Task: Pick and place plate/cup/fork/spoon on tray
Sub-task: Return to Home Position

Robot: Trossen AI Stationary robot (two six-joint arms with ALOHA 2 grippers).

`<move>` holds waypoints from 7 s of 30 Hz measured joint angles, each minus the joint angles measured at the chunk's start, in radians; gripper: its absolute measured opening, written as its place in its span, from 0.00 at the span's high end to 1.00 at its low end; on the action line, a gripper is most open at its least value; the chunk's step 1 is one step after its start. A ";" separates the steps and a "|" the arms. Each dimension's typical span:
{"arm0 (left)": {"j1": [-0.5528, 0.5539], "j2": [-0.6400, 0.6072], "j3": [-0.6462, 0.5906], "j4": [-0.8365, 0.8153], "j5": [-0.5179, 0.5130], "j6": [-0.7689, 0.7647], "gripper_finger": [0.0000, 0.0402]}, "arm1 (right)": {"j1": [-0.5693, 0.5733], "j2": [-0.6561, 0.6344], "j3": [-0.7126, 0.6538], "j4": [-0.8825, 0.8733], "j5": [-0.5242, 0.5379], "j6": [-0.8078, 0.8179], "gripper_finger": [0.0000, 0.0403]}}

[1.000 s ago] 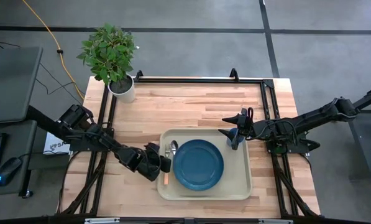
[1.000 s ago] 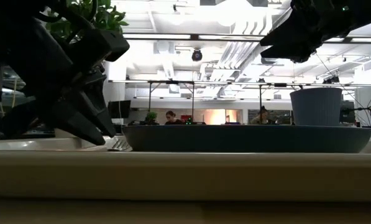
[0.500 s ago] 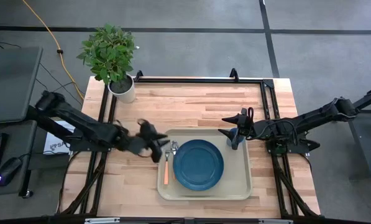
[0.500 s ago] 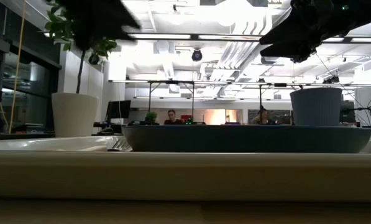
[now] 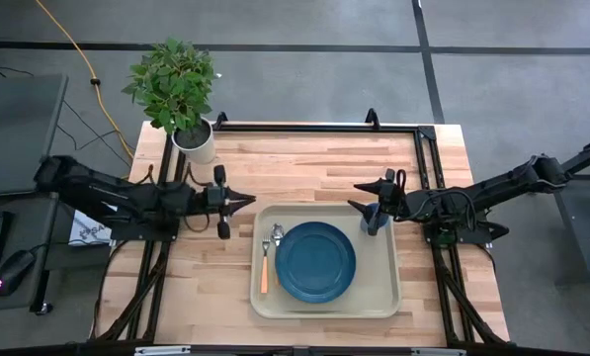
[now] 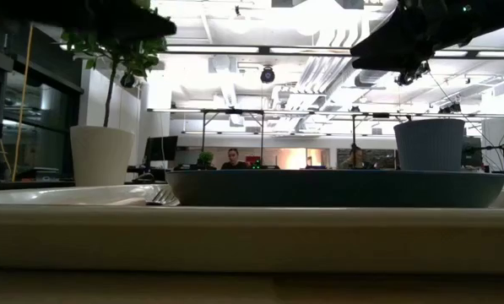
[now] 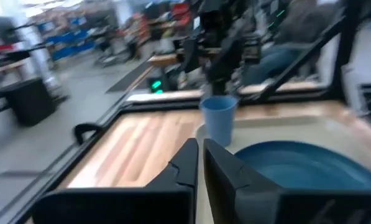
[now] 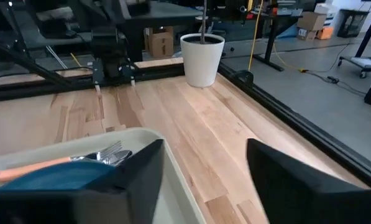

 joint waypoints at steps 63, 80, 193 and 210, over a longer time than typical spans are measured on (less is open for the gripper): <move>0.001 -0.829 -0.263 -0.390 0.080 -0.091 1.00 | -0.144 -0.429 0.000 -0.456 -0.269 0.033 1.00; 0.000 -0.831 -0.280 -0.369 0.122 -0.106 1.00 | -0.145 -0.429 0.000 -0.455 -0.270 0.055 1.00; 0.008 -0.816 -0.368 -0.312 0.117 -0.108 1.00 | -0.100 -0.830 -0.412 -0.148 -0.341 -0.126 1.00; 0.008 -0.816 -0.368 -0.312 0.117 -0.108 1.00 | -0.103 -0.808 -0.412 -0.149 -0.342 -0.080 1.00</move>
